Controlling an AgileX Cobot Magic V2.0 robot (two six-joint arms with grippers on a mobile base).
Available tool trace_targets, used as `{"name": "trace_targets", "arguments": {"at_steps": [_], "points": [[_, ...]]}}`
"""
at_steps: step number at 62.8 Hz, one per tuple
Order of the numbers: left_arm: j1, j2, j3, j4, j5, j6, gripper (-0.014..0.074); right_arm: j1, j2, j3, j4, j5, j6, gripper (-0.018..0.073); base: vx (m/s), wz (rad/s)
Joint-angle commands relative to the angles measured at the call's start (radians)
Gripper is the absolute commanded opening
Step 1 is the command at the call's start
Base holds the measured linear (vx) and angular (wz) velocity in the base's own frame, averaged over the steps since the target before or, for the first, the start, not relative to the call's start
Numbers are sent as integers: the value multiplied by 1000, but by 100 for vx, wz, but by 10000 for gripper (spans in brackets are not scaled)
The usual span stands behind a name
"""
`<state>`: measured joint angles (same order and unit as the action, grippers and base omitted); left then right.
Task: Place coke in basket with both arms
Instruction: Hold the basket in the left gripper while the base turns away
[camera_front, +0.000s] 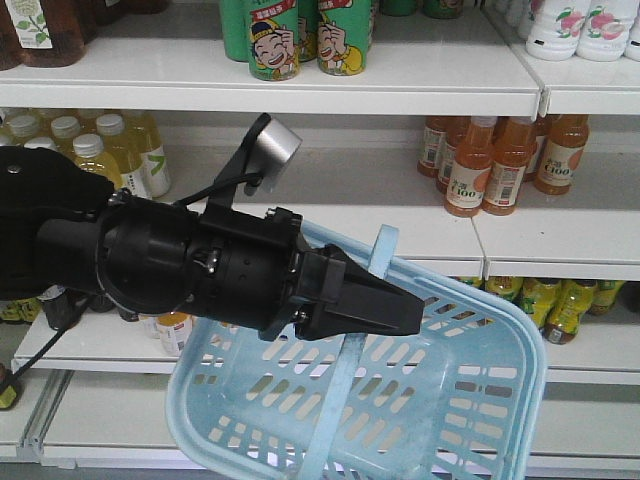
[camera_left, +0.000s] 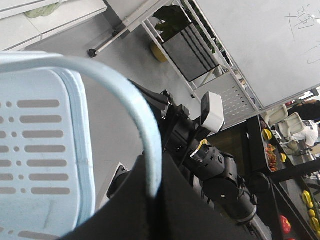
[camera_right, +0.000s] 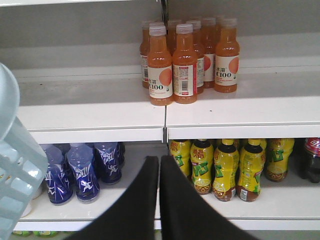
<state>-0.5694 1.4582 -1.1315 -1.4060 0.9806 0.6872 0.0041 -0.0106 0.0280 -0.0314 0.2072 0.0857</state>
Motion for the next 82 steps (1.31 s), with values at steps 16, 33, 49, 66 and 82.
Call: {"name": "trace_targets", "arguments": {"at_steps": [16,33,49,66,82], "points": [[-2,-44,-22,-77,20,9,-8,-4,-18,9,-10,-73,-5,-5,0,-1],[-2,-44,-22,-77,19,9,-8,-4,-18,9,-10,-73,-5,-5,-2,-9],[-2,-44,-22,-78,20,9,-8,-4,-18,9,-10,-73,-5,-5,-4,-25],[-2,-44,-22,-78,20,9,-8,-4,-18,9,-10,-73,-5,-5,-4,-45],[-2,-44,-22,-78,20,9,-8,-4,-18,9,-10,-73,-5,-5,-4,-60]]}}
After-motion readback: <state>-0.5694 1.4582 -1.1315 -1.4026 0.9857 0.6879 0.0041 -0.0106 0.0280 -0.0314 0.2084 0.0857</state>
